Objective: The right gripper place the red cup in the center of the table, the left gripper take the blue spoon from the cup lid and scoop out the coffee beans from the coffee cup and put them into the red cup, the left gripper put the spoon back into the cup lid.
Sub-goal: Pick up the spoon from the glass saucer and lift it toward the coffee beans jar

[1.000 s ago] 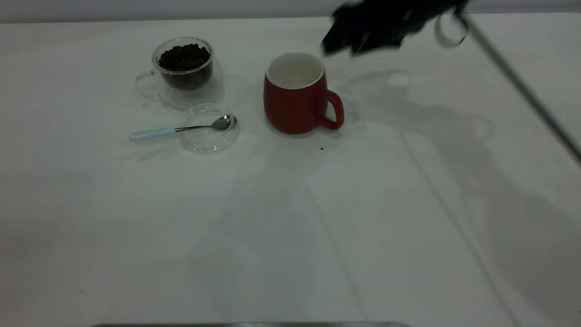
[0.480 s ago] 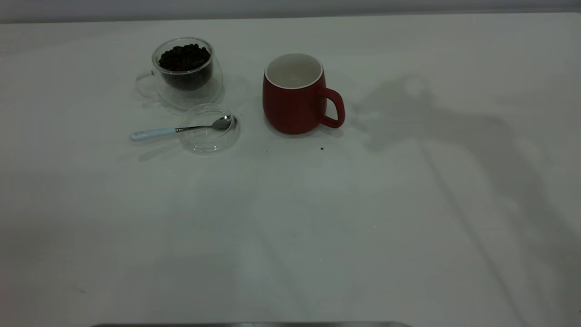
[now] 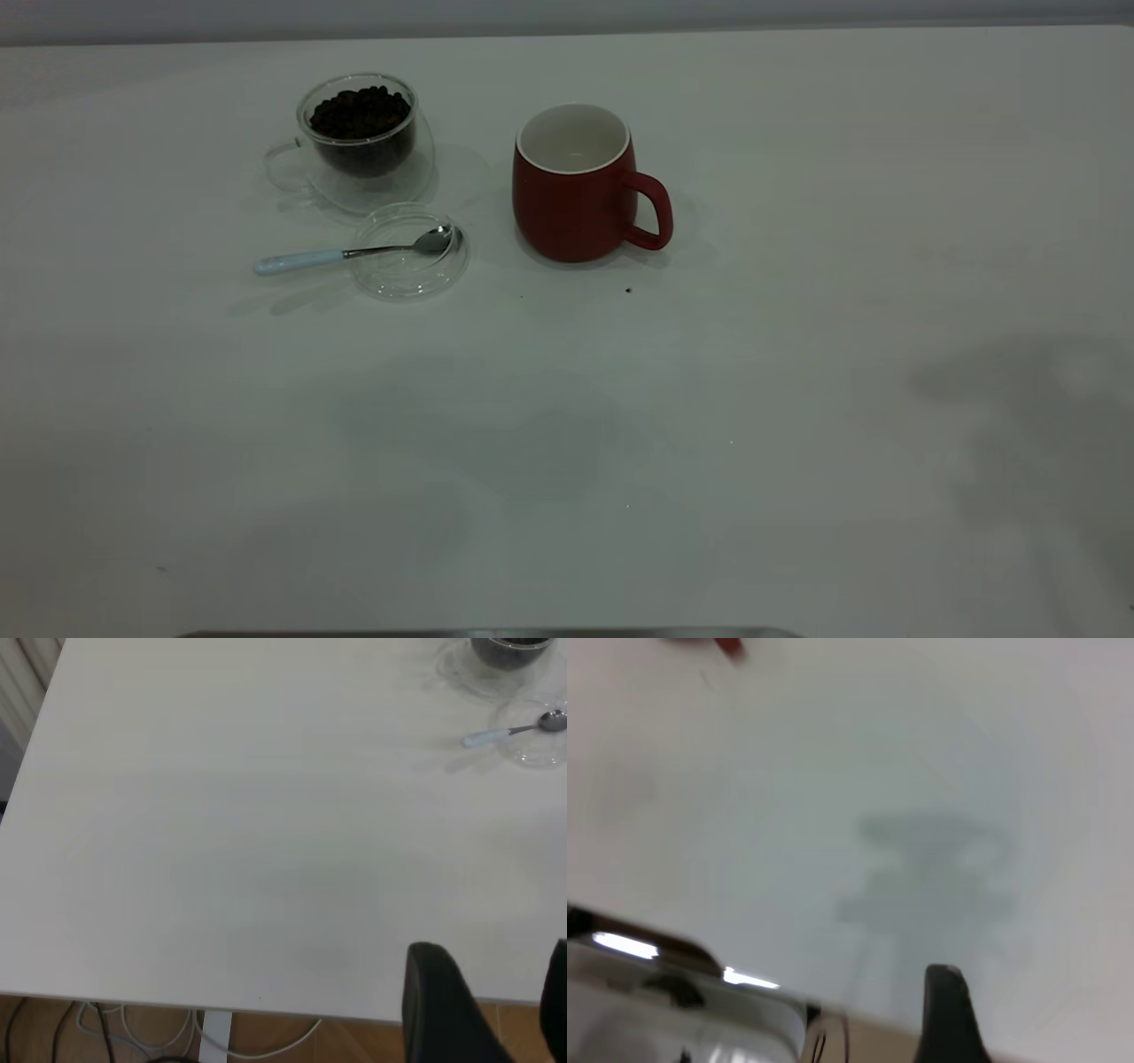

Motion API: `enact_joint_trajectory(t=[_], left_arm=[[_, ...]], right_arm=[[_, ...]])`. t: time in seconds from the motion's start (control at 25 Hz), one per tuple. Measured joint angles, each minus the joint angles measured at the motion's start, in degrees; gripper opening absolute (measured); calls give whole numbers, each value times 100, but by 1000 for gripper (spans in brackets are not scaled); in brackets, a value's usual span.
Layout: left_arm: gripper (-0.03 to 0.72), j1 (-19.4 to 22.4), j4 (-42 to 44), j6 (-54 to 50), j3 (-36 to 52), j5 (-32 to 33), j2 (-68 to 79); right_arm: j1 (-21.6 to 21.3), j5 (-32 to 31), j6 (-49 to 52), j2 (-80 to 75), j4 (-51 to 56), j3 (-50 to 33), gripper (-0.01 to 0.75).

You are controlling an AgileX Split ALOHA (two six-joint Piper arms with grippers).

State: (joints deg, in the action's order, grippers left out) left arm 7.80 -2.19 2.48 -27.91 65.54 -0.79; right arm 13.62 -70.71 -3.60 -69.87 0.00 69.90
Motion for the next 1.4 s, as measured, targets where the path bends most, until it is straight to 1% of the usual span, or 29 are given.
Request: enact_joint_trajectory(t=[0.24, 0.4, 0.52, 0.6, 0.68, 1.0, 1.16, 1.28, 1.4], left_arm=[[340, 0, 0, -5, 0, 0, 0], [340, 0, 0, -5, 0, 0, 0], [340, 0, 0, -5, 0, 0, 0], [340, 0, 0, -5, 0, 0, 0], [340, 0, 0, -5, 0, 0, 0], [340, 0, 0, -5, 0, 0, 0], [340, 0, 0, -5, 0, 0, 0], [340, 0, 0, -5, 0, 0, 0], [340, 0, 0, -5, 0, 0, 0]], right_arm=[[0, 0, 360, 1317, -75, -2223, 556], [-23, 61, 402, 2335, -213, -3437, 556], [-169, 376, 413, 3068, -252, -4058, 556], [-263, 676, 413, 3572, -264, -4207, 556], [-336, 770, 413, 4014, -264, -4242, 556], [-391, 731, 419, 5663, -268, -4277, 556], [-414, 683, 424, 6601, -271, -4298, 541], [-590, 646, 424, 7041, -283, -4303, 521], [-836, 625, 424, 7078, -288, -4303, 499]])
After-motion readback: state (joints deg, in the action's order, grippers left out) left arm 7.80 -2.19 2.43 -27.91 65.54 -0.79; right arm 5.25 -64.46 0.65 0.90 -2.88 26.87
